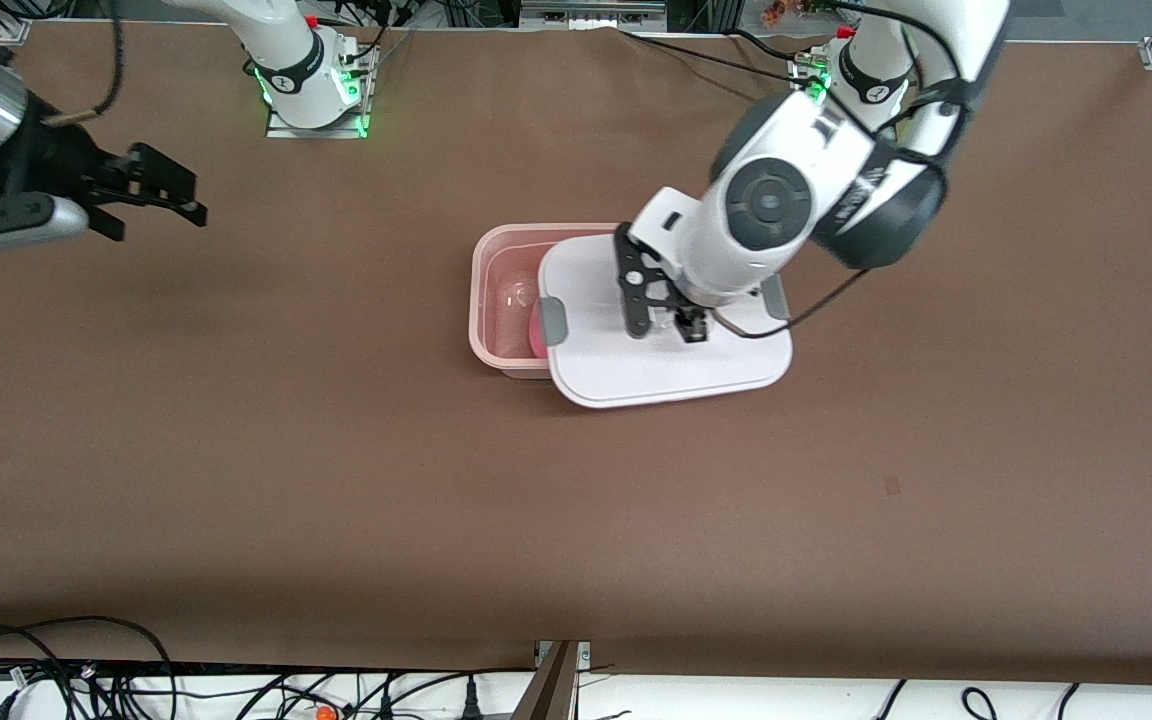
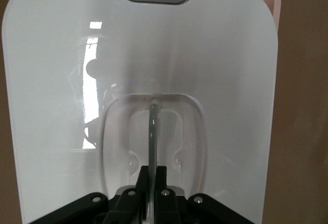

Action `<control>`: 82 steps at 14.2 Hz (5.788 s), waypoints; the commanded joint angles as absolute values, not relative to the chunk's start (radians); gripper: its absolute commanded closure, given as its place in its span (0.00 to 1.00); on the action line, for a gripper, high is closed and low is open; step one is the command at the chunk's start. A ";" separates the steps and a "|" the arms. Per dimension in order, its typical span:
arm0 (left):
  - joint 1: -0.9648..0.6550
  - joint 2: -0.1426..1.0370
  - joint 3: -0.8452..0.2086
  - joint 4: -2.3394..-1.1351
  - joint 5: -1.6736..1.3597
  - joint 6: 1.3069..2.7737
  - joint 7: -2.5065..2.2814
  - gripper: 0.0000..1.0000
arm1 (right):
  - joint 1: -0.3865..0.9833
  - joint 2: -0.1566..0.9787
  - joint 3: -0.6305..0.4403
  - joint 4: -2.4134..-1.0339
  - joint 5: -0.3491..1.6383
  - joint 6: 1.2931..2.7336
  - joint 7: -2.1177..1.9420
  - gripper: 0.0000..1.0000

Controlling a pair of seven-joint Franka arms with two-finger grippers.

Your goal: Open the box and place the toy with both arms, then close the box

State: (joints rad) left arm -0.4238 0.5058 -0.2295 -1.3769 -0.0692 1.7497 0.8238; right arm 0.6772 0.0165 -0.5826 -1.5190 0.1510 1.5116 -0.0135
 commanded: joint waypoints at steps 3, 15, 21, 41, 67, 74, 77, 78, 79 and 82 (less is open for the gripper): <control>-0.574 0.546 -0.212 -1.367 -0.032 1.792 0.752 1.00 | 0.693 -0.008 -0.659 -1.584 0.109 1.526 -0.064 0.00; -0.635 0.607 -0.213 -1.358 0.063 1.874 0.716 1.00 | 0.704 -0.009 -0.630 -1.637 0.078 1.609 -0.002 0.00; -0.637 0.614 -0.213 -1.358 0.064 1.875 0.667 1.00 | 0.704 -0.008 -0.629 -1.631 0.078 1.609 -0.002 0.00; -0.646 0.686 -0.206 -1.293 0.051 1.887 0.626 0.00 | 0.321 -0.006 -0.239 -1.626 0.064 1.635 -0.002 0.00; -0.022 0.252 0.008 -1.322 -0.071 1.646 0.445 0.00 | 0.313 0.025 -0.258 -1.563 0.037 1.681 -0.002 0.00; -0.011 0.157 -0.006 -1.322 -0.063 1.364 -0.202 0.00 | 0.314 0.021 -0.256 -1.563 0.038 1.681 -0.002 0.00; -0.021 0.144 -0.014 -1.324 -0.063 1.355 -0.205 0.00 | 0.314 0.021 -0.256 -1.563 0.043 1.681 -0.002 0.00; -0.021 0.152 -0.014 -1.324 -0.066 1.355 -0.204 0.00 | 0.314 0.020 -0.256 -1.563 0.046 1.681 -0.002 0.00; -0.023 0.158 -0.014 -1.322 -0.063 1.355 -0.206 0.00 | 0.314 0.020 -0.258 -1.563 0.046 1.681 -0.002 0.00; -0.018 0.187 -0.012 -1.309 -0.063 1.350 -0.207 0.00 | 0.314 0.020 -0.256 -1.563 0.048 1.681 -0.002 0.00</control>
State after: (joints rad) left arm -0.0162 0.1758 -0.0104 -1.3086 -0.0900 1.3518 -0.1921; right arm 0.3240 0.0178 -0.2659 -1.5802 0.0495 1.6834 -0.0109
